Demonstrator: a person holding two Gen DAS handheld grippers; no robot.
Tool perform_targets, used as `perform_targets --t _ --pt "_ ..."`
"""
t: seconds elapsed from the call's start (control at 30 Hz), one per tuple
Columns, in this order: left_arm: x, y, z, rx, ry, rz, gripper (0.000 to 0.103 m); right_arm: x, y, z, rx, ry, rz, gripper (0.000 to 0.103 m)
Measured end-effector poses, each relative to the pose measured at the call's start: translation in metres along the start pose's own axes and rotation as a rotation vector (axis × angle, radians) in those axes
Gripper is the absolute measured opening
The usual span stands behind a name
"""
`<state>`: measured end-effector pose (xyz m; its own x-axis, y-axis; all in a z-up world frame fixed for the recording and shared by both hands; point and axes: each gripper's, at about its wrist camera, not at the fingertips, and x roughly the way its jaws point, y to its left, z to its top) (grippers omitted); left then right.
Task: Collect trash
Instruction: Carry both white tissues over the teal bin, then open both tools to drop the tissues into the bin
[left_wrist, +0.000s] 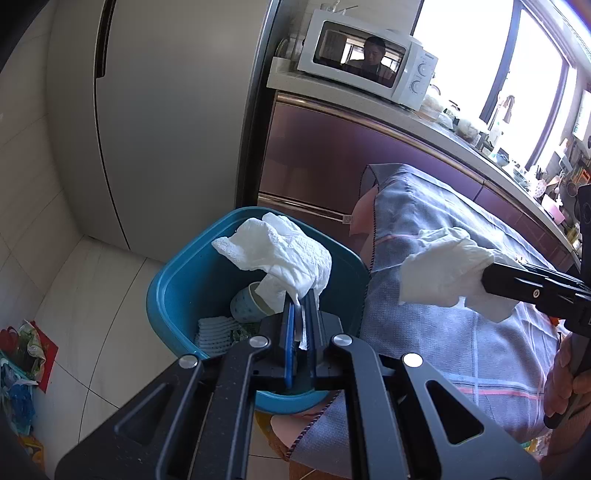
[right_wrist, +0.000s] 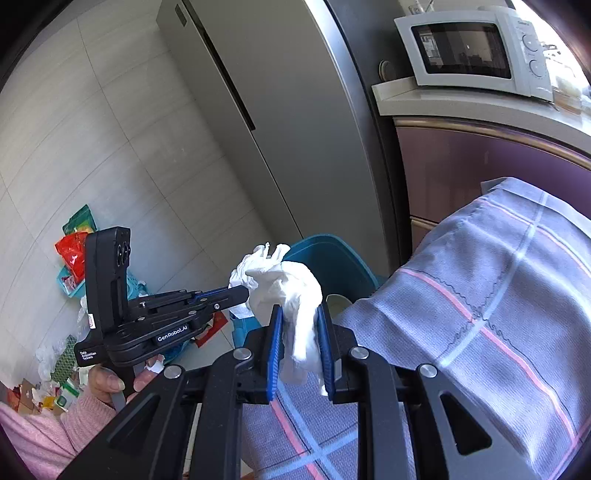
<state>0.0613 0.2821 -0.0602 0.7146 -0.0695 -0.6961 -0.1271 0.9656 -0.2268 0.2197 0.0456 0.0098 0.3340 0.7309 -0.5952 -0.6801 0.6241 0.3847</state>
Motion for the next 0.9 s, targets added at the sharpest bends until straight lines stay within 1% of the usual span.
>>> perform_targets --t 0.33,0.53,0.63,0.9 --pt "0.02 0.012 0.002 -0.015 0.029 0.03 0.006 0.034 0.007 0.008 -0.03 0.069 -0.001 0.018" --pt "0.034 0.018 0.002 -0.034 0.053 0.032 0.006 0.054 0.009 0.011 -0.047 0.109 -0.014 0.018" --pt "0.043 0.021 0.001 -0.04 0.068 0.044 0.006 0.065 0.008 0.013 -0.045 0.137 -0.009 0.019" --pt "0.065 0.032 0.002 -0.067 0.098 0.054 0.006 0.097 0.007 0.015 -0.053 0.199 -0.031 0.021"
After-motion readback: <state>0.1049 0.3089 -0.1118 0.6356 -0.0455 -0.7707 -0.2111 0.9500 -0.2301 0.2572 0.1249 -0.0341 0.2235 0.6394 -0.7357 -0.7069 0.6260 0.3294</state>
